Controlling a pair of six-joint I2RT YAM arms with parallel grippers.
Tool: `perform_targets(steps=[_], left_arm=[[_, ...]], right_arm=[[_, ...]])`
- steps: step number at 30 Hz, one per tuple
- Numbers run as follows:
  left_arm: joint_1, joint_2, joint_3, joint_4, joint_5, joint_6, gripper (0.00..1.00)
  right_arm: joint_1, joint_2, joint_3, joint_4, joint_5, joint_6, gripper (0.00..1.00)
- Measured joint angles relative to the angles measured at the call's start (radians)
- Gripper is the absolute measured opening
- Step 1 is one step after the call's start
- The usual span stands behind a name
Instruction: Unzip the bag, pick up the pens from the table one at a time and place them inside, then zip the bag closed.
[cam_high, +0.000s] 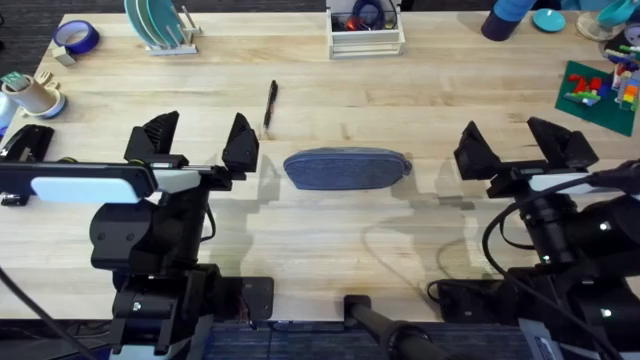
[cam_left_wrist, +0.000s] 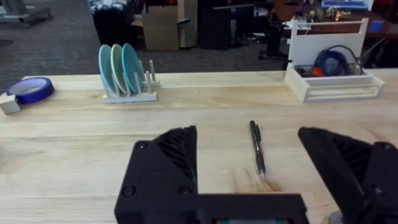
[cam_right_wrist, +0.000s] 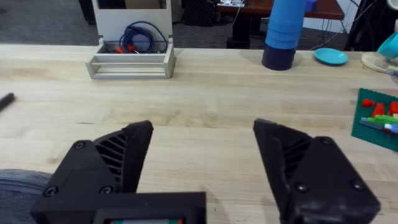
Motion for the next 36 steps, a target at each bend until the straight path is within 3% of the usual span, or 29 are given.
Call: perform_targets(steps=[36], left_arm=[[0.0,0.0,0.002,-0.025,0.023,0.0,0.993]], right_arm=[[0.0,0.0,0.007,-0.025,-0.001,-0.026,0.997]])
